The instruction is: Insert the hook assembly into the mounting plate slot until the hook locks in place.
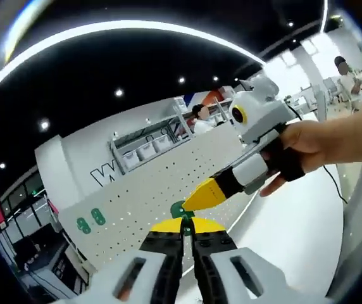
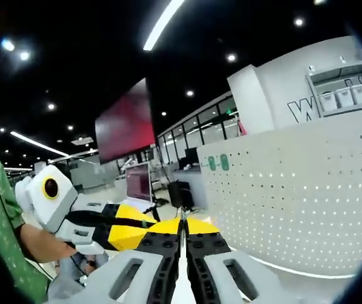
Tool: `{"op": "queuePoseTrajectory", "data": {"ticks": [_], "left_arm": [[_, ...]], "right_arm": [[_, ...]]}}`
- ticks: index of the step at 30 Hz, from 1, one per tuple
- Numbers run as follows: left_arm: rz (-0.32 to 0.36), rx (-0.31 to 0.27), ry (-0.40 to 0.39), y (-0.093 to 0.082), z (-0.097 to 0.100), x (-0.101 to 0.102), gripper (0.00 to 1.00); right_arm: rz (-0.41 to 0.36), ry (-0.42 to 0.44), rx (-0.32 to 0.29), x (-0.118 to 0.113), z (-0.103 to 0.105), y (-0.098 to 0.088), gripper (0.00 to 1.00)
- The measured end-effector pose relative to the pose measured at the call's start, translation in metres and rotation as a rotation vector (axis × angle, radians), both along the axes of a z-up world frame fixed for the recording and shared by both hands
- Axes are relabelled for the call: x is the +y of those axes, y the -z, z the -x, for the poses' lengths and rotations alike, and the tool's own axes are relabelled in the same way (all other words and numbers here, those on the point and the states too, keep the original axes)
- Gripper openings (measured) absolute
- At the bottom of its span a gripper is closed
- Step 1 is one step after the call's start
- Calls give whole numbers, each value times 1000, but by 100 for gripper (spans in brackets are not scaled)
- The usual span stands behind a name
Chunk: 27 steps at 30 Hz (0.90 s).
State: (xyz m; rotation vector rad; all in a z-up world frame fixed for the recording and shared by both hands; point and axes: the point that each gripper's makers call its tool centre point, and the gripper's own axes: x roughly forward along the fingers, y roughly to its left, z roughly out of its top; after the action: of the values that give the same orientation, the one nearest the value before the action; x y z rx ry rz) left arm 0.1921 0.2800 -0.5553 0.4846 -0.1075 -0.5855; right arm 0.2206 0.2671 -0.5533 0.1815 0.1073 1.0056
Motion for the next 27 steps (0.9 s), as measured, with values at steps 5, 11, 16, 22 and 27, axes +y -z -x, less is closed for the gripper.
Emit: {"op": "queuePoseTrajectory", "data": {"ticks": [5,11,16,22,27], "left_arm": [[146,61,-9,-2,-6,8,4],[167,67,-26,1,-13,10,10],[224,104,-30,4,-18,15,8],[228,105,-25,3,-18,12,6],[228,99,-20,1,-17,11,5]], "right_arm": [[-2,1,-5,-1,0,0,0],[-10,2,-11,5,1,-3,0],[-5,-9,-18,8,4,-4,0],[4,-18,-23,12,8,-4,0],[8,-22,-23,14,10,-5,0]]}}
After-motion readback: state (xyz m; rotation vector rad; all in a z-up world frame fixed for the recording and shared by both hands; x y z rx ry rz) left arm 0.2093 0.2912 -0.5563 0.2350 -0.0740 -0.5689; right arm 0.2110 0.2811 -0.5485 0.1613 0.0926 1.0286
